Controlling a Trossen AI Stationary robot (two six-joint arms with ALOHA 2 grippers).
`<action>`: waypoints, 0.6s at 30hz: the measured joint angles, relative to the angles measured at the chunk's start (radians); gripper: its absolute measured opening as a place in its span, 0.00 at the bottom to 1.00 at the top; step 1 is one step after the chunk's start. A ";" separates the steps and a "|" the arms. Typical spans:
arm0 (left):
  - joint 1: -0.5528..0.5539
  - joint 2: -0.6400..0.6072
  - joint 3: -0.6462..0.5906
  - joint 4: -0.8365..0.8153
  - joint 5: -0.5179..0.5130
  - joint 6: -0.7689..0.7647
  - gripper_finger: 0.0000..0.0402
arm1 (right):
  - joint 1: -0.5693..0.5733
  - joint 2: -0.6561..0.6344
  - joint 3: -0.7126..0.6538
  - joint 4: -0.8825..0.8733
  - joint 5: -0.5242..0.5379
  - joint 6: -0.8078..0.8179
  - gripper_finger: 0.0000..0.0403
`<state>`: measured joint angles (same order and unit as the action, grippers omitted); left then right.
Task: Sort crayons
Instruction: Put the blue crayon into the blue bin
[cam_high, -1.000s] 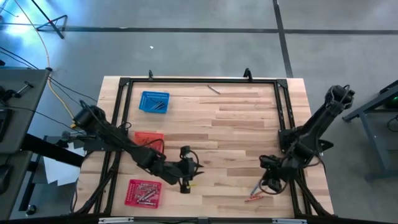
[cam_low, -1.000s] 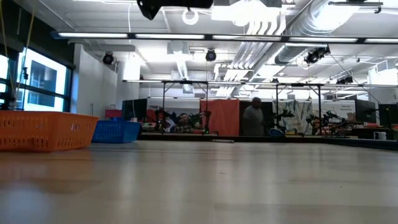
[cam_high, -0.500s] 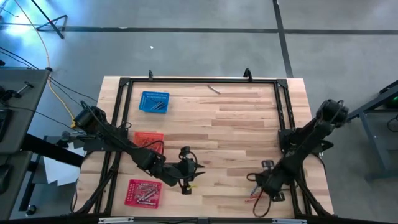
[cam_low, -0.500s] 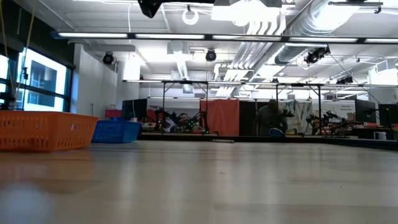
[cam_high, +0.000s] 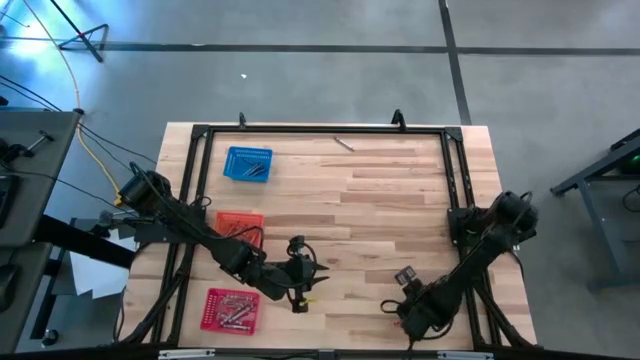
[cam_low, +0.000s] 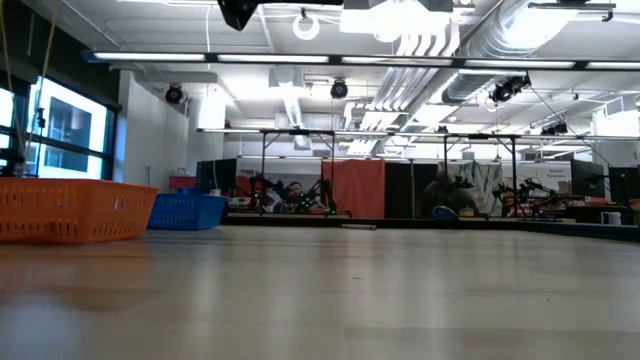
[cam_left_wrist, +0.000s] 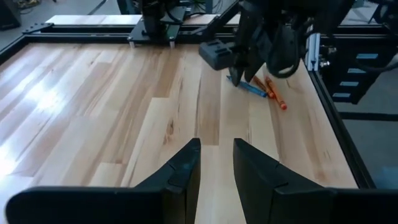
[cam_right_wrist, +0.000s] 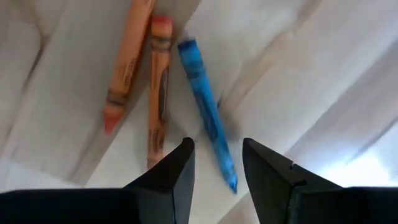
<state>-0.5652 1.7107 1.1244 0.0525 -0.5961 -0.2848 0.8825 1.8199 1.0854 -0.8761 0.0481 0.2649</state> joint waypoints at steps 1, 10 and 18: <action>-0.002 0.000 0.000 -0.001 0.000 -0.001 0.20 | -0.004 0.016 0.010 -0.002 0.003 -0.014 0.32; -0.027 0.000 0.000 -0.002 0.000 -0.001 0.20 | -0.061 0.065 0.029 -0.010 -0.029 -0.012 0.29; -0.032 0.000 0.000 -0.019 0.000 0.011 0.20 | -0.110 0.066 0.027 0.004 -0.085 0.044 0.03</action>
<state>-0.5970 1.7107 1.1244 0.0340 -0.5964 -0.2734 0.7722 1.8858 1.1122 -0.8719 -0.0373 0.3089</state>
